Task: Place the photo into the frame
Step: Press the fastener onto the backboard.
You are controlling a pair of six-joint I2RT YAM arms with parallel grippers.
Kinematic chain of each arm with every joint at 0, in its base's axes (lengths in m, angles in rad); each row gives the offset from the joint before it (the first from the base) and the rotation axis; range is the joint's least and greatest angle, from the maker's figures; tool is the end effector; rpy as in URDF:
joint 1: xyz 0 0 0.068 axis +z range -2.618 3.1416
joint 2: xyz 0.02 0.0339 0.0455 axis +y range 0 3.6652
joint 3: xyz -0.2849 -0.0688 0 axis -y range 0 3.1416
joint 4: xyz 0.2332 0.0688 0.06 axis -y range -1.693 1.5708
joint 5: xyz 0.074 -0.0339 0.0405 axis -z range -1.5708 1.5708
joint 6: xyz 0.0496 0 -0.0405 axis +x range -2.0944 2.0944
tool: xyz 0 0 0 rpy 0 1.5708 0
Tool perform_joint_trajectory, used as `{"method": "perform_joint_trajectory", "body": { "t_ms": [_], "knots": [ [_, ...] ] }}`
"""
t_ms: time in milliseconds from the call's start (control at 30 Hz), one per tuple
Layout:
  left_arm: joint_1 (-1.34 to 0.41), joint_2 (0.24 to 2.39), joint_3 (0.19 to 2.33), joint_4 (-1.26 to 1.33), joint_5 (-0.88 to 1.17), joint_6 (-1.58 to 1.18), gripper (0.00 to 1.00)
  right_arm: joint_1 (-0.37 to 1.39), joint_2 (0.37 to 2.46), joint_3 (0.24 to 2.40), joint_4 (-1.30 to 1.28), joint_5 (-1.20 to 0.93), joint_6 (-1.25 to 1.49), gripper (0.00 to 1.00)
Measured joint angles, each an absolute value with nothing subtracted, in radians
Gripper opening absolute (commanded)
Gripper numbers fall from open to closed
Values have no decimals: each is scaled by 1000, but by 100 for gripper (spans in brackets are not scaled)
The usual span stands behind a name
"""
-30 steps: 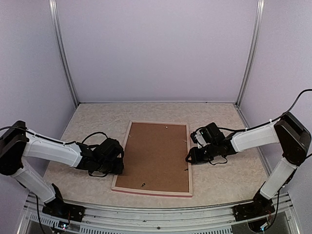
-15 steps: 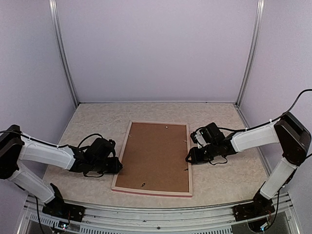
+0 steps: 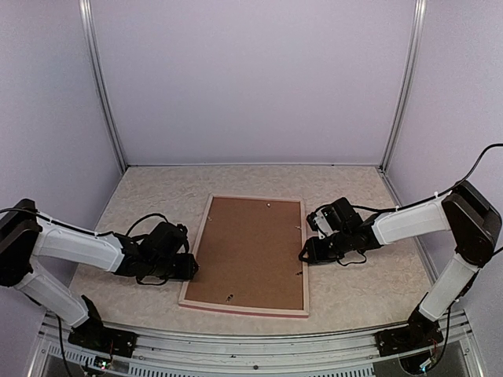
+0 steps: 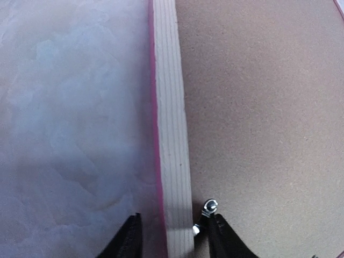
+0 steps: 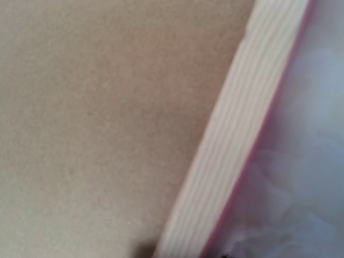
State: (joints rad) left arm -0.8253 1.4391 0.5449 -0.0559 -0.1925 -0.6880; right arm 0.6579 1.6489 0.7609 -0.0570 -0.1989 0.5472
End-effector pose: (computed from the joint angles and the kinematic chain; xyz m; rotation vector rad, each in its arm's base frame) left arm 0.1743 -0.1749 0.1519 0.0956 2.5358 -0.3804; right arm 0.2375 0.1959 0.1551 -0.2319 2.6394 0.7033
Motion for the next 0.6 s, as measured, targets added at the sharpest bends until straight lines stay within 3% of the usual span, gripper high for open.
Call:
{"method": "perform_joint_trajectory", "body": {
  "t_ms": [100, 233, 400, 600],
  "knots": [
    [-825, 1448, 558, -82, -215, -680, 54, 658, 1649, 761, -57, -200, 548, 37],
    [-824, 1452, 569, -106, -223, -672, 54, 658, 1649, 761, -57, -200, 548, 37],
    [-825, 1454, 580, -123, -220, -667, 45, 658, 1649, 761, -56, -202, 548, 37],
    [-819, 1453, 573, -97, -181, -674, 26, 658, 1649, 760, -56, -202, 548, 37]
  ]
}}
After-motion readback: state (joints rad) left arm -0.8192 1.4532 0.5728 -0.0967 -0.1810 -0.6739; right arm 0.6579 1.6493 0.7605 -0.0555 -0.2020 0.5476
